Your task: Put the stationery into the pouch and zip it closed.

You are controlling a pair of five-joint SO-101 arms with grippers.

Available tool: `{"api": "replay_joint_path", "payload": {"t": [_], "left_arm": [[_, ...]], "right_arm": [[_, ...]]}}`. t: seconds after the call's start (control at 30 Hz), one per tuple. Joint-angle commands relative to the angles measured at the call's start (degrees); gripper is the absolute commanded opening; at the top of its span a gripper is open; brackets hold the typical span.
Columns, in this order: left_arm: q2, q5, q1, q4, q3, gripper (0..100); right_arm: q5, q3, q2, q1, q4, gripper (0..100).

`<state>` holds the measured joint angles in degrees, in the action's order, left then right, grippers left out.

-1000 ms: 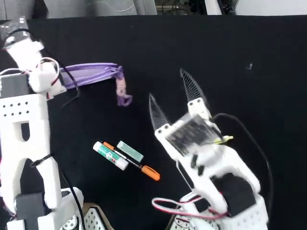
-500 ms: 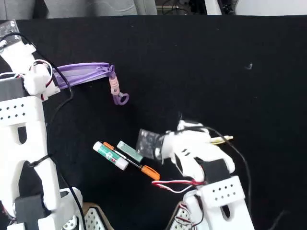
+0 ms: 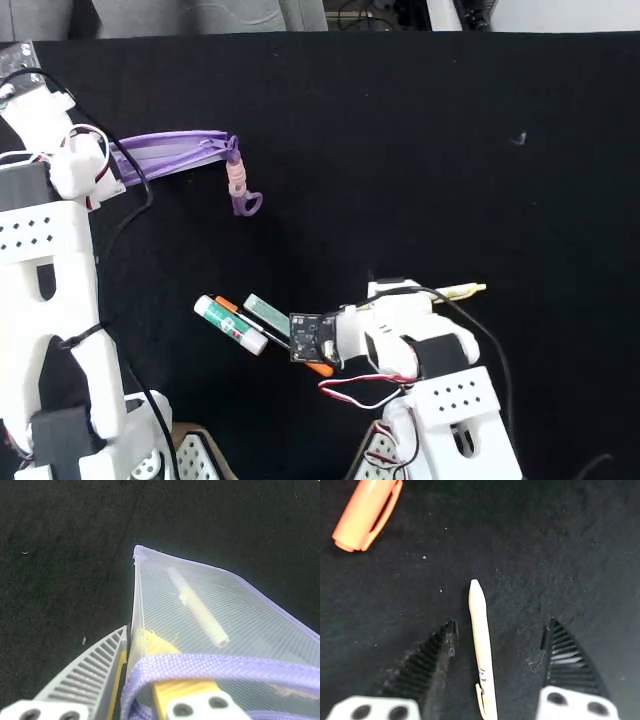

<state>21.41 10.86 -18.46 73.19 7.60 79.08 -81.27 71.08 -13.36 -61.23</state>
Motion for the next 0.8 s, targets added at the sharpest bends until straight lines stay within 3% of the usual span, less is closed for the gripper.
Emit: {"api": "replay_joint_path", "payload": {"t": [0.0,0.3,0.5,0.77], "left_arm": [[0.09,-0.35,-0.31,-0.97,0.04,3],[0.09,-0.35,-0.04,-1.41,1.45,3],[0.09,-0.35,-0.22,-1.41,1.45,3],[0.09,-0.35,-0.04,-1.41,1.45,3]], "right_arm": [[0.62,0.48,-1.98,0.7,-0.09,26.0],[0.35,10.77,-28.79,0.79,4.84,25.9],[0.26,20.09,-47.08,1.05,9.41,15.4],[0.18,25.19,-55.25,1.14,10.11,10.3]]}}
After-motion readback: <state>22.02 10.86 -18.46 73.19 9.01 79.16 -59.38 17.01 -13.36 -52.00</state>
